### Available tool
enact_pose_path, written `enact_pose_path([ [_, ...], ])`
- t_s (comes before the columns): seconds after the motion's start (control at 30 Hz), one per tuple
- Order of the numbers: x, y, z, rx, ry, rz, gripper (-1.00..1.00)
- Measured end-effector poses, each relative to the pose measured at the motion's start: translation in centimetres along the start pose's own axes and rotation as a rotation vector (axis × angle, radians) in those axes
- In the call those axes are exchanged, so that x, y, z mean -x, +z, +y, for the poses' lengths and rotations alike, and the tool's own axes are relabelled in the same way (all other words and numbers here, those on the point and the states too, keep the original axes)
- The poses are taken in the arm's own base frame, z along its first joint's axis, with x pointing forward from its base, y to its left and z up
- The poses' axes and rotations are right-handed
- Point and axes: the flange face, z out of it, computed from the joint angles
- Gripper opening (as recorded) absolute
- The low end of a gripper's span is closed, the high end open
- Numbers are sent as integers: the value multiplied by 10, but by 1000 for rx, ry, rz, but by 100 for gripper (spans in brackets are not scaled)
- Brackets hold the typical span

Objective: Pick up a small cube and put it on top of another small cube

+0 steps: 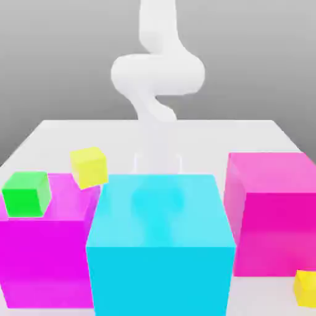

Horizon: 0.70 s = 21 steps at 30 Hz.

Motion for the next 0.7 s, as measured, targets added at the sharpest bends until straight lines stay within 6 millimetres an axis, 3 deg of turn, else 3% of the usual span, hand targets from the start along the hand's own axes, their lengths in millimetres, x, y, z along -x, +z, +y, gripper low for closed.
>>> enact_pose_path([
  [0.13,-26,49,30,100,229,4,0],
  [0.3,-57,107,83,222,532,32,0],
  [0.5,-84,165,162,365,895,94,0],
  [0.7,-98,209,253,503,1255,187,0],
])
